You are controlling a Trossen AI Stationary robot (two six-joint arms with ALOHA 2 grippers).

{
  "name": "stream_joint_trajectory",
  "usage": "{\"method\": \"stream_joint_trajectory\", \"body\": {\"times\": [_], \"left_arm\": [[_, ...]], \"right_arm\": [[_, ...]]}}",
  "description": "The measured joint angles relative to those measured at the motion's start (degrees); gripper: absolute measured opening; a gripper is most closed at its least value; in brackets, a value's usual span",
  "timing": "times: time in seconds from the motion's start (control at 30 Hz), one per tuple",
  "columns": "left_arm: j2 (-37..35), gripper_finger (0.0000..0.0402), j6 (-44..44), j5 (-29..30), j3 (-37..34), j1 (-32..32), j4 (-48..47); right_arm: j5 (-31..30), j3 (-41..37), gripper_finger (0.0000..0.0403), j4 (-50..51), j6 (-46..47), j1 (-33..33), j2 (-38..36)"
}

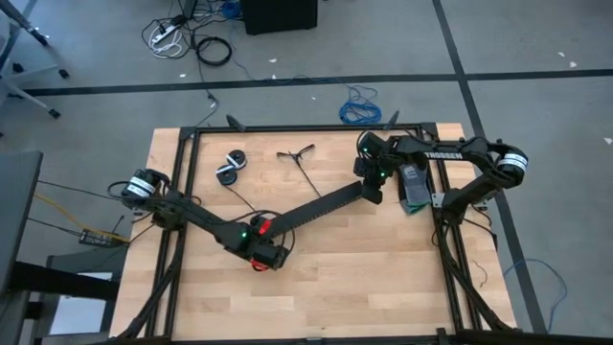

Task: Ziptie cables
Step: Insert the black cover of the black cable duct

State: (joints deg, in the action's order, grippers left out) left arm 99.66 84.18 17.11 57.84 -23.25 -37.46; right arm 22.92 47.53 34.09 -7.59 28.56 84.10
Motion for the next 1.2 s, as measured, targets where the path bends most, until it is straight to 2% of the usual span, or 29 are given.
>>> {"method": "stream_joint_trajectory", "body": {"times": [0.33,0.63,0.77,0.9,1.0,1.13,1.2], "left_arm": [[0.1,0.0000,-7.4,0.4,0.0,5.2,-0.1],[0.1,0.0000,-12.9,-0.3,0.0,9.0,-0.6],[0.1,0.0000,-14.0,-0.5,0.0,10.1,-0.6],[0.1,0.0000,-15.2,-0.9,0.0,10.2,-0.9],[0.1,0.0000,-15.4,-1.3,0.0,10.1,-1.5],[0.1,0.0000,-15.6,-1.3,0.0,10.1,-1.4],[0.1,0.0000,-15.6,-1.3,0.0,10.1,-1.3]], "right_arm": [[0.1,-0.9,0.0000,-0.1,5.7,-4.6,-0.1],[1.4,-1.3,0.0000,1.2,13.7,-12.9,0.1],[1.2,-1.1,0.0000,0.7,14.1,-16.1,0.1],[-0.3,0.3,0.0000,0.4,14.1,-16.7,-0.9],[-5.4,1.8,0.0000,-0.3,13.0,-16.5,-3.1],[-16.1,2.8,0.0000,-6.6,9.8,-14.1,-5.2],[-17.6,2.8,0.0000,-9.3,7.6,-11.5,-4.5]]}}
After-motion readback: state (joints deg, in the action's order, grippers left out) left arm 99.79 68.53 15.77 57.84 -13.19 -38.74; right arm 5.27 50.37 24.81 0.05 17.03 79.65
